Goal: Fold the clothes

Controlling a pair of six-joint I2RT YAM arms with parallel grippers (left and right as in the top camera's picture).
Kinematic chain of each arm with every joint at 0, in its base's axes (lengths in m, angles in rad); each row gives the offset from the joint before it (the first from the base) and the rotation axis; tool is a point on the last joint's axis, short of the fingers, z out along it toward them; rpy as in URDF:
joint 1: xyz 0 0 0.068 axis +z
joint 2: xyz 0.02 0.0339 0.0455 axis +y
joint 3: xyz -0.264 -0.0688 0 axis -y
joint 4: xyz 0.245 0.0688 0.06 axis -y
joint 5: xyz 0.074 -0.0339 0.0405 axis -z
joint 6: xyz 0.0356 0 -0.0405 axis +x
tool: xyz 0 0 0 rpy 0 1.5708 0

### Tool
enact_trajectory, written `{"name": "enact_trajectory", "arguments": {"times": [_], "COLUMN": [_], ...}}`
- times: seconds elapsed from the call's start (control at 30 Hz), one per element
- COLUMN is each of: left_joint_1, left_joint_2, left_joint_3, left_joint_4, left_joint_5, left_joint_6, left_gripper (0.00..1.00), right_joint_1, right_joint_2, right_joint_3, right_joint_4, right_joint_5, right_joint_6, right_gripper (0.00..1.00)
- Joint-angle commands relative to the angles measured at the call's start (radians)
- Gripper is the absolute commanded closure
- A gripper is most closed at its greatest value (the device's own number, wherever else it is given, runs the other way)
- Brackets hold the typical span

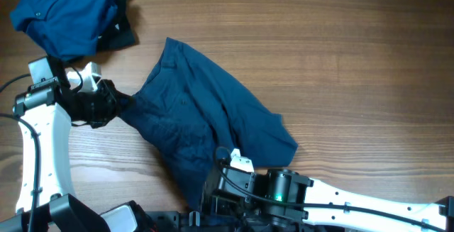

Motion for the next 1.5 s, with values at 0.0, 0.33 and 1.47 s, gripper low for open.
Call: {"name": "enact_trajectory", "arguments": {"times": [0.0,0.33,1.47], "left_joint_1": [0.029,0.145,0.152], "left_joint_2": [-0.020,-0.020,-0.020], "left_joint_3": [0.011,0.011,0.011], "left_joint_4": [-0.003,-0.016,-0.018], "left_joint_5": [0.023,0.023,0.023], "left_joint_6": [-0.009,-0.028,-0.024], "left_gripper": [0.96,0.96,0.96], "right_joint_1": [0.006,0.046,-0.188], "right_joint_2": [0.008,0.009,0.121], "right_joint_3": [-0.005,-0.005,-0.005], "right_joint_4": [-0.002,0.008,-0.100], "right_joint_5": [0.101,0.046,0.024], "right_joint_6": [0.089,0.173,-0.109], "right_gripper": [0.00,0.00,0.00]}}
